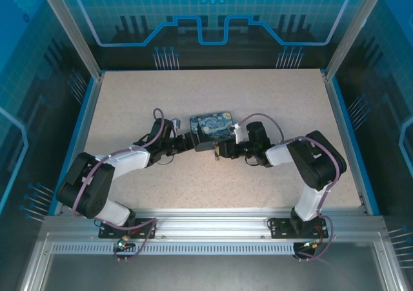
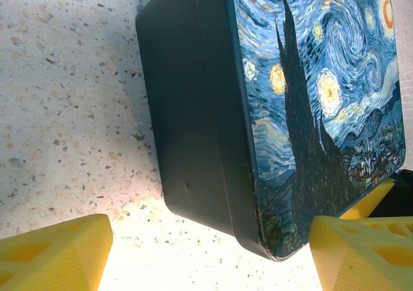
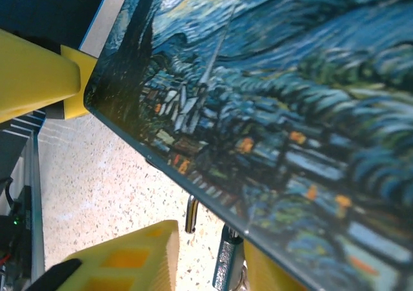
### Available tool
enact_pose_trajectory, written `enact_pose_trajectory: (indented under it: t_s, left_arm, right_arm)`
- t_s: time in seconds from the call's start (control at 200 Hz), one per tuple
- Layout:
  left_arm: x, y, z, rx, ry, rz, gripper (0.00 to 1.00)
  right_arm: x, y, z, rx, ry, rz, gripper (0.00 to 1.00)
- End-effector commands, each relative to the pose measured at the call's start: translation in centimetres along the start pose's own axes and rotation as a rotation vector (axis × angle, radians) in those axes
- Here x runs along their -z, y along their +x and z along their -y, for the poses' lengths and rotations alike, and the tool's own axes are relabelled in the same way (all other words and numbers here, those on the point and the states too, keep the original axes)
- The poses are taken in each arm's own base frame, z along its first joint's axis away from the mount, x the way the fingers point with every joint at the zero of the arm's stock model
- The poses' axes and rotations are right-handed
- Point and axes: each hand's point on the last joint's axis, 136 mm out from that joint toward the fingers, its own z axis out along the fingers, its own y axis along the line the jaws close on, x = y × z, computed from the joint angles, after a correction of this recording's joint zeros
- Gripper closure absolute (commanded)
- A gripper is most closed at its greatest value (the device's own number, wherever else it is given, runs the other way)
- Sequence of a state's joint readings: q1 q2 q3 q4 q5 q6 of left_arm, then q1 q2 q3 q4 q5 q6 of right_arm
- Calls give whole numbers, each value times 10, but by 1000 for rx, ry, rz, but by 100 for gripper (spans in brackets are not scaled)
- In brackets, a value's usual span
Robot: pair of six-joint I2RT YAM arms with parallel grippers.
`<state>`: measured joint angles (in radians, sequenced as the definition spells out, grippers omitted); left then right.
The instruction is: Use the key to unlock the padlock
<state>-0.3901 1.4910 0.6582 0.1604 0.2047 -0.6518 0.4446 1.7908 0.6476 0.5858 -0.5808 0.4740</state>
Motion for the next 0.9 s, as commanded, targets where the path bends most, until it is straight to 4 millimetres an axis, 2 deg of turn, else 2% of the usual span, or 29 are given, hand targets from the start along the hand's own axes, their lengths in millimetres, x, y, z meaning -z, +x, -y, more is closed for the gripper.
enact_pose_trajectory:
  t_s: [0.0, 0.295, 0.57, 0.765, 0.895]
  left_arm:
    - [2, 0, 0, -19, -19, -2, 18]
    - [1, -2, 3, -24, -12, 1, 18]
    - [16, -28, 33, -72, 43, 64, 13]
    - [9, -48, 40, -123, 5, 73, 12]
    - [-4, -55, 34, -152, -51, 57, 11]
  right_arm:
    - [2, -6, 9, 6, 19, 19, 61]
    - [-5, -9, 17, -1, 33, 15, 60]
    - [4, -19, 11, 32, -8, 66, 51]
    - [9, -39, 18, 47, -14, 89, 45]
    - [9, -43, 16, 56, -35, 90, 44]
